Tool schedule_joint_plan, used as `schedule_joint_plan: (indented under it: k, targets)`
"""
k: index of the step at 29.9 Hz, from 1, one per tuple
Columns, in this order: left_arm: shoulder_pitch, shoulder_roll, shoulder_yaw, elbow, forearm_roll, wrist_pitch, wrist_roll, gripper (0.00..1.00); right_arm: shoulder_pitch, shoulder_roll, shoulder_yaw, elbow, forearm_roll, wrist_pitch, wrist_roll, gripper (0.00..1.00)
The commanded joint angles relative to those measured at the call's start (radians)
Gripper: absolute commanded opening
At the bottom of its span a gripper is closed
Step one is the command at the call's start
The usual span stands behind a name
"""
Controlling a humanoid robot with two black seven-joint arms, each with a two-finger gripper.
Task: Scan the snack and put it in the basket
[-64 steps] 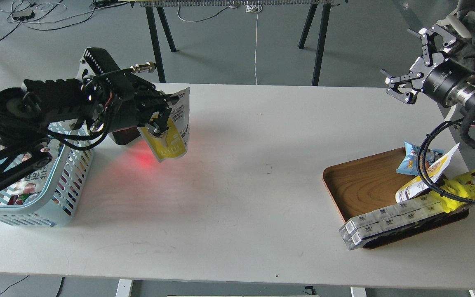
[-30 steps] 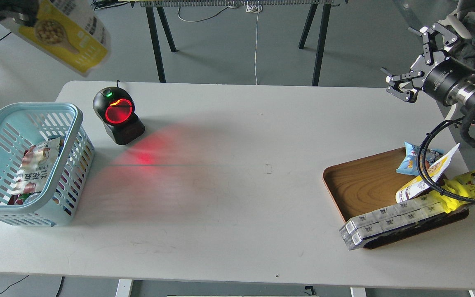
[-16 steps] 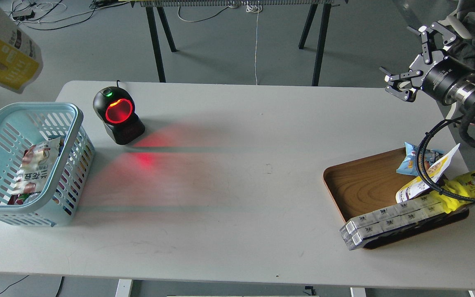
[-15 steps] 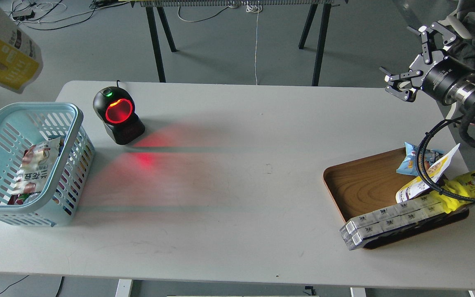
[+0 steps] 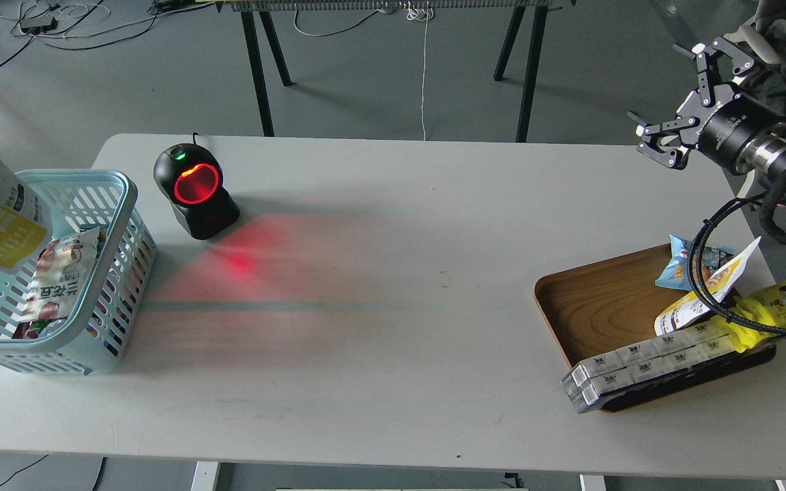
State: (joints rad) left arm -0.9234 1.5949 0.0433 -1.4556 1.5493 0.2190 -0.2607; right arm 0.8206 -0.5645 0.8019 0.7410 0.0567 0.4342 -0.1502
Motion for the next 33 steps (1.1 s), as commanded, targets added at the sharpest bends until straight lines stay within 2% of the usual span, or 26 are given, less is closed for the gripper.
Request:
schedule_joint_plan:
  k: [1,14,21,26,28,29,30,31,33]
  targets:
    - [0.0,-0.001,0.065,0.003,0.0,0.034,0.0,0.0,0.0,0.0,-0.001,0.0,0.0,0.0,0.0,0.99]
    - [0.001,-0.039,0.161,0.003,-0.003,0.057,0.0,0.01,-0.012,0.0,-0.003,0.0,0.0,0.001,0.0,0.99]
    - [0.003,-0.042,0.162,0.003,-0.003,0.057,0.0,0.07,-0.012,0.0,-0.003,0.0,0.0,0.001,0.0,0.99]
    - [0.003,-0.039,0.159,0.003,-0.001,0.06,0.0,0.28,-0.014,0.0,-0.003,0.0,0.0,0.001,0.0,0.99]
    - [0.001,-0.036,0.156,0.001,-0.001,0.066,0.0,0.47,-0.014,0.0,-0.003,0.0,0.0,0.001,0.0,0.99]
    - [0.001,-0.035,0.153,0.001,-0.003,0.077,0.0,0.63,-0.014,0.0,-0.003,0.0,0.0,0.001,0.0,0.99]
    - [-0.002,-0.033,0.15,0.001,-0.005,0.085,0.0,0.84,-0.014,0.0,-0.003,0.0,0.0,0.001,0.0,0.99]
    - [-0.008,-0.03,0.144,0.0,-0.009,0.091,0.001,0.98,-0.014,0.0,-0.003,0.0,0.0,0.001,0.0,0.99]
    - [-0.009,-0.027,0.101,0.0,-0.03,0.092,0.001,0.99,-0.012,0.0,-0.003,0.003,0.0,0.001,0.0,0.99]
